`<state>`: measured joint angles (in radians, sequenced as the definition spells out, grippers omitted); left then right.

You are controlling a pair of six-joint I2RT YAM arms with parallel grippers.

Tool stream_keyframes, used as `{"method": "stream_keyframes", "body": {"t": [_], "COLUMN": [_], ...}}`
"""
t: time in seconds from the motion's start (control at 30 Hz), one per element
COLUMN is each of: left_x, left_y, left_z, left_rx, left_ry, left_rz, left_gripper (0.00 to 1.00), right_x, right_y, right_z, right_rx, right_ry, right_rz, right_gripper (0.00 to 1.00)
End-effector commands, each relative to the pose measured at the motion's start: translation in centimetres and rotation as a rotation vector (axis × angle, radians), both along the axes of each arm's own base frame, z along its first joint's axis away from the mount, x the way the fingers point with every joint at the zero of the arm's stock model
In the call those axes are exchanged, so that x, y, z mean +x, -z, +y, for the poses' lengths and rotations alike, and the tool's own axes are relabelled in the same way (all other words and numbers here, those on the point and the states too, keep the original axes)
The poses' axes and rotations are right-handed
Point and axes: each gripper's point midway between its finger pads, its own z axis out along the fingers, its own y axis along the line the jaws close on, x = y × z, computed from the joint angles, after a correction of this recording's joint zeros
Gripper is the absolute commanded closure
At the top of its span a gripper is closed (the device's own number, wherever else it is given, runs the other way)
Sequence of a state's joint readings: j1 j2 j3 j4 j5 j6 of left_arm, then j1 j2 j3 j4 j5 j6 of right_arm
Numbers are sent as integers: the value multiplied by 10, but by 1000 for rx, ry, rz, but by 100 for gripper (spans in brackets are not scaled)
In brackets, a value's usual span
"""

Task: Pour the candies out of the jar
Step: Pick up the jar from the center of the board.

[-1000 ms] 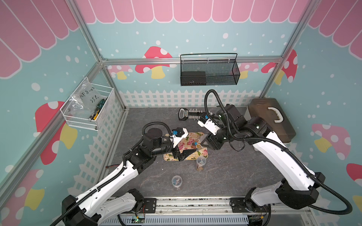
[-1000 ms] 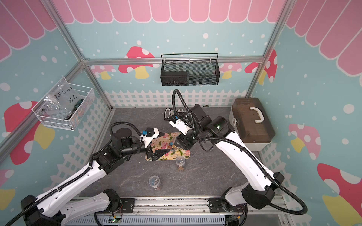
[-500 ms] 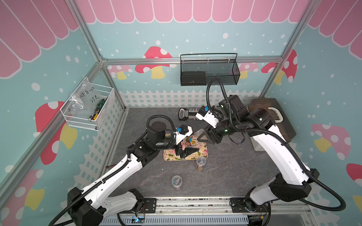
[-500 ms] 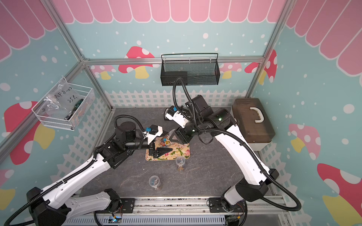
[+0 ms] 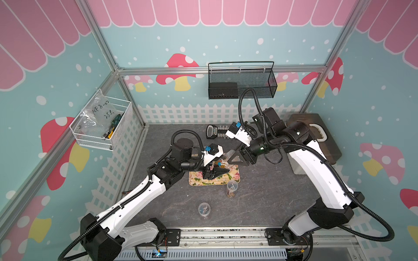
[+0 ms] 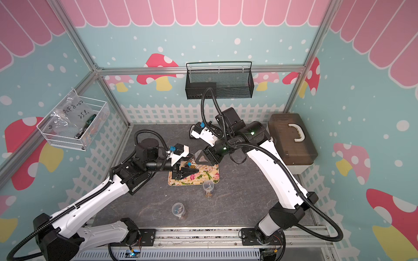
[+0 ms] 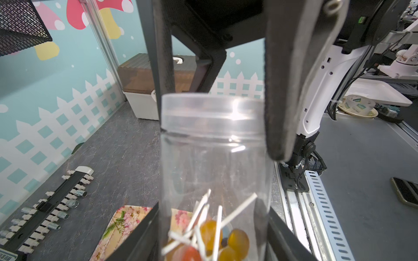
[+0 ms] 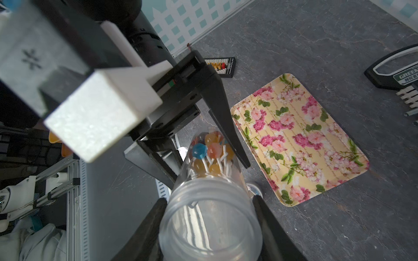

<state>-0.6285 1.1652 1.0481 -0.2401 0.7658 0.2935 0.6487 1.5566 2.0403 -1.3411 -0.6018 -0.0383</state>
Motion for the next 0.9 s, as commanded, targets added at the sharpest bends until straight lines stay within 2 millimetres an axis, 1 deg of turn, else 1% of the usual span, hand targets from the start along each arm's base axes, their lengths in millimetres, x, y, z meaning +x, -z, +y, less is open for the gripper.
{"method": "stream_keyframes", "body": {"t": [0.0,0.17,0.27,0.37,0.43,0.57,0.7,0.8,0.87], "left_x": [-8,-9,-10,-11,-12,-10,-2,2,6], "left_y": [-1,-3,-5,-5,-4,-6,-13,-16,-16], "left_z": [2,3,2,3,3,2,4,6,7], "left_rx": [11,14,8,6,5,-12,-87,-132,-148], "left_ry": [41,35,43,49,52,33,-27,-68,-96], "left_rz": [-10,-22,-13,-3,-1,1,-23,-31,-24], "left_gripper": [34,34,40,47,49,51,52,52,53], "right_x": [-11,-15,-14,-13,-12,-8,-4,0,4], "right_y": [-19,-17,-14,-15,-15,-14,-17,-19,-22], "right_z": [5,6,5,5,4,4,4,5,6], "right_rx": [80,84,76,73,70,62,67,76,92], "right_ry": [-79,-96,-92,-90,-84,-72,-56,-36,-13], "right_rz": [-25,-14,-9,-19,-22,-29,-47,-61,-70], "right_gripper": [62,62,62,62,62,62,62,56,41]}}
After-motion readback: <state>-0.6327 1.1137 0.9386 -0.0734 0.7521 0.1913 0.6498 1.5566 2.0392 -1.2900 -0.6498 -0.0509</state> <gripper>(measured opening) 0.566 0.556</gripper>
